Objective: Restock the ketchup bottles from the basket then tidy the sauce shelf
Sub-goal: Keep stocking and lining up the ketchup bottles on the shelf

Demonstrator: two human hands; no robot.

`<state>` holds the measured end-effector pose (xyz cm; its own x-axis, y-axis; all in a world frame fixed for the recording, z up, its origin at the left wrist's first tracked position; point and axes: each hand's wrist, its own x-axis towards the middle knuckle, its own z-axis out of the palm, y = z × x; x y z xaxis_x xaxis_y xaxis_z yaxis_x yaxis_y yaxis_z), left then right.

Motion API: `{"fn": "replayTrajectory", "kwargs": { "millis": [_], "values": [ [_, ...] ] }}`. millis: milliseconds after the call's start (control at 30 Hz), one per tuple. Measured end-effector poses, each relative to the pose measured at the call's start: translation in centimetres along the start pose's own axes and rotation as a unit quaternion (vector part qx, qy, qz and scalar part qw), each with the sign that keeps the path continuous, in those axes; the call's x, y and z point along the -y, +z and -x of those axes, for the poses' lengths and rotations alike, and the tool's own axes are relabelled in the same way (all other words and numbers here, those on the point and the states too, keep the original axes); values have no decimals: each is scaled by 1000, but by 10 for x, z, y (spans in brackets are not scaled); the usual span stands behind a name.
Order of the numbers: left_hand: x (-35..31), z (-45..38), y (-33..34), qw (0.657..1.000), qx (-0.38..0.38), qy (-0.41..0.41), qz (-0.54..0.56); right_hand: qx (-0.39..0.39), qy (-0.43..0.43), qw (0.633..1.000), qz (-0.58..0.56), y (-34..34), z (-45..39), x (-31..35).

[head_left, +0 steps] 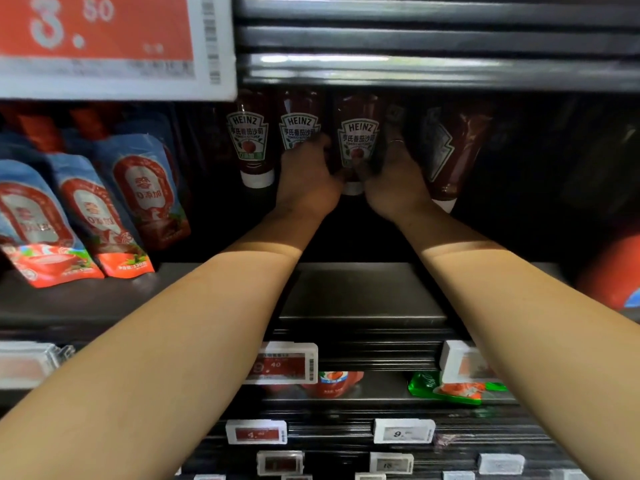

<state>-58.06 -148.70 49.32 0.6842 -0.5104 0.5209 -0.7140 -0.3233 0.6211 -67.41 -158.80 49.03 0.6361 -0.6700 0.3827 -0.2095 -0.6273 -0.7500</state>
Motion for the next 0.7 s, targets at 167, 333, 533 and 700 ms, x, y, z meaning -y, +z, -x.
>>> {"fn": "replayTrajectory", "kwargs": {
  "millis": [167, 333, 533, 700],
  "values": [
    [-6, 8, -16, 996, -35, 38, -70, 64, -1, 990, 129, -26, 38, 21],
    [-31, 31, -20, 995, -20, 94, 39, 95, 10, 979, 181, -88, 75, 28],
    [-74, 40, 18, 982, 151, 115, 15, -95, 92, 988, 79, -124, 61, 3],
    [-99, 33, 44, 979, 178, 26, 96, -100, 115, 985, -78, -105, 34, -15]
  ]
}}
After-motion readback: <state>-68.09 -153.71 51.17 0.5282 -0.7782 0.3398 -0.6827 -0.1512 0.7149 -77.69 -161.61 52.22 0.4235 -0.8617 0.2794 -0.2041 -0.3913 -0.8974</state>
